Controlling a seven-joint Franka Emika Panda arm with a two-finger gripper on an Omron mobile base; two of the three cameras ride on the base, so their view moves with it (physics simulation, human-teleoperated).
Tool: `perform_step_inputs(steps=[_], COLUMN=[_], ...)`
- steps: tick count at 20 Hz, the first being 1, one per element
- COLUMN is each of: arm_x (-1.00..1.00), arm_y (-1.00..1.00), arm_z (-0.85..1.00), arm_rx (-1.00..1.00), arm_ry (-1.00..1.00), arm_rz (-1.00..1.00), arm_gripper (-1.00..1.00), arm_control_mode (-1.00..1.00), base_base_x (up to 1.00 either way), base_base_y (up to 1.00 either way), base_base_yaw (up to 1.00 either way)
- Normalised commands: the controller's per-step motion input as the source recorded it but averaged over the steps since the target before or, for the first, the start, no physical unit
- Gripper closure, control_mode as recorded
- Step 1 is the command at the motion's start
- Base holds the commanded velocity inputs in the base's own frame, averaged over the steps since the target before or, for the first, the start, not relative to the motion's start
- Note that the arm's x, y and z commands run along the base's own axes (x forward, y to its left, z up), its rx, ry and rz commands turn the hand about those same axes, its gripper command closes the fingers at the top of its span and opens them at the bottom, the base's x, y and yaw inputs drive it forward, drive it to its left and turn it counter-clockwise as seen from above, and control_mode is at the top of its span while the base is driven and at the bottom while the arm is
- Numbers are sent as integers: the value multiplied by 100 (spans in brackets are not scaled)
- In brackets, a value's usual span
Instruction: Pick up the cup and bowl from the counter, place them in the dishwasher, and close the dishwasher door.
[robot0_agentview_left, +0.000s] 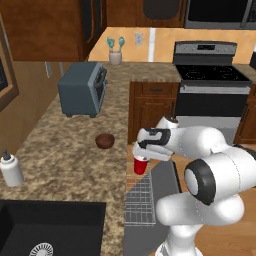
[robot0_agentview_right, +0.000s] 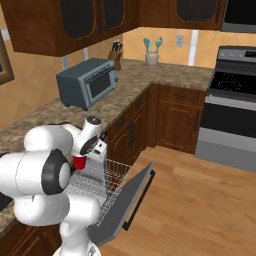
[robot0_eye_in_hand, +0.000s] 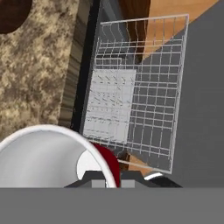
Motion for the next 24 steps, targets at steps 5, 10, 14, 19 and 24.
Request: perform_step_inputs(steps=[5, 10, 14, 19, 24], arm_x=[20, 41, 52, 56, 56], arm_y=[-48, -48, -26, -4, -11], arm_z=[-28, -48, -44, -48, -57], arm_rx=[-1, -3, -2, 0, 1], arm_ry=[6, 1, 0, -6, 0], arm_rz=[1, 0, 2, 8, 9], arm_gripper=[100, 100, 100, 100, 100], arm_control_mode=[-100, -100, -100, -100, -100], base_base_x=[0, 0, 0, 0, 0], base_base_y=[0, 0, 0, 0, 0], base_base_yaw=[0, 0, 0, 0, 0])
